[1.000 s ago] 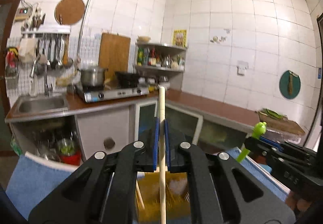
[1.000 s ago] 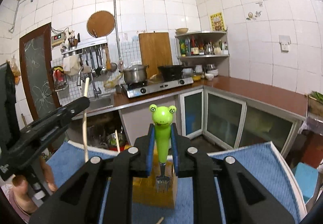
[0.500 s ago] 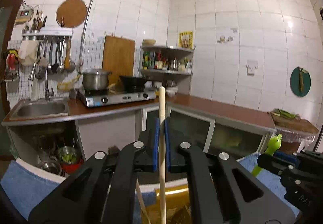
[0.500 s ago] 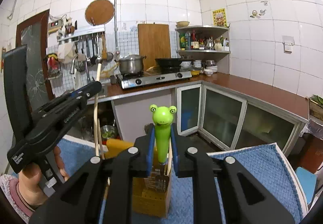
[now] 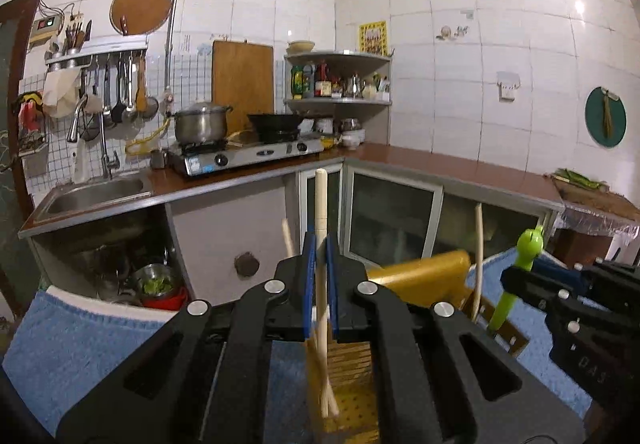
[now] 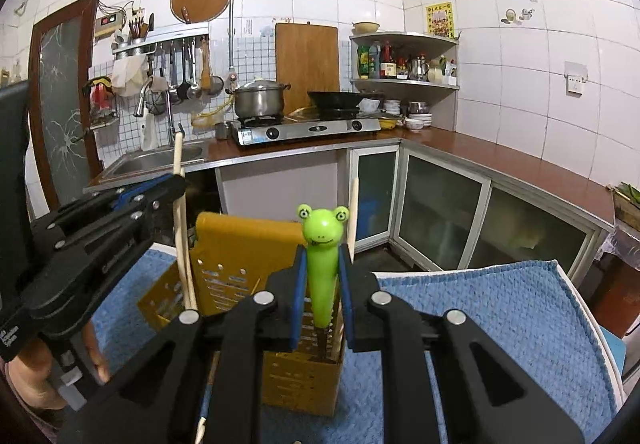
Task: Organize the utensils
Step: 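Open both tools to release the chopstick and fork and withdraw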
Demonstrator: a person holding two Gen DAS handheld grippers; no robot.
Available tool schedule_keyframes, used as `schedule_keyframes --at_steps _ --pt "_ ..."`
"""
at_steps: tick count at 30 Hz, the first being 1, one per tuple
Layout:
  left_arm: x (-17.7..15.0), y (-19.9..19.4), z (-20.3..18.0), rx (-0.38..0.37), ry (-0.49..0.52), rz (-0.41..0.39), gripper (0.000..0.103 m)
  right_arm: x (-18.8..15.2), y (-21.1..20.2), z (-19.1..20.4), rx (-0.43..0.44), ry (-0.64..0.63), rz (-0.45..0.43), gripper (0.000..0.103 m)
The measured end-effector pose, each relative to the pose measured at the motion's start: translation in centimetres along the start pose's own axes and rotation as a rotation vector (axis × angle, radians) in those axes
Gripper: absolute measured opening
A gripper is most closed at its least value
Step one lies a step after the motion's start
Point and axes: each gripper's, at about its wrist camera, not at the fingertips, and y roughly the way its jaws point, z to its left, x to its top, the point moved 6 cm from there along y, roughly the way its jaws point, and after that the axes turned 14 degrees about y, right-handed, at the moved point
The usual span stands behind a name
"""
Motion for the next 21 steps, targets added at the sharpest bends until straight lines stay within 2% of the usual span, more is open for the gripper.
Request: schedule_keyframes --at_steps 4,9,12,14,16,20,21 --pt "-1.6 0.3 0.2 -0.004 -0.011 0.064 0.004 -0.9 0.7 -0.1 -0.007 0.000 0.020 0.016" --pt "-2.0 -1.0 0.4 -0.015 -0.024 0.102 0.008 -1.8 0.5 -0.4 0.002 0.003 0.040 0.017" --pt "-1.6 -2.9 0.7 -0.011 -0.040 0.101 0.035 -1.9 -0.5 -0.5 0.004 0.009 0.049 0.017" --pt "-1.3 -4.3 0.8 0.004 -0.045 0.101 0.056 -1.7 -1.7 -0.9 0.000 0.014 0.050 0.023" --pt "-1.3 -6.1 0.9 0.005 -0.047 0.111 0.065 -1.9 -3.3 -1.3 -0.009 0.019 0.042 0.035" --pt "-2.1 -8.6 0.6 0.015 -0.036 0.151 0.085 -2.9 -5.6 -2.6 -0.042 0.028 0.060 0.040" --pt "-2.6 -9.5 0.6 0.020 -0.041 0.165 0.087 -3.4 -6.1 -3.1 -0.050 0.034 0.070 0.045"
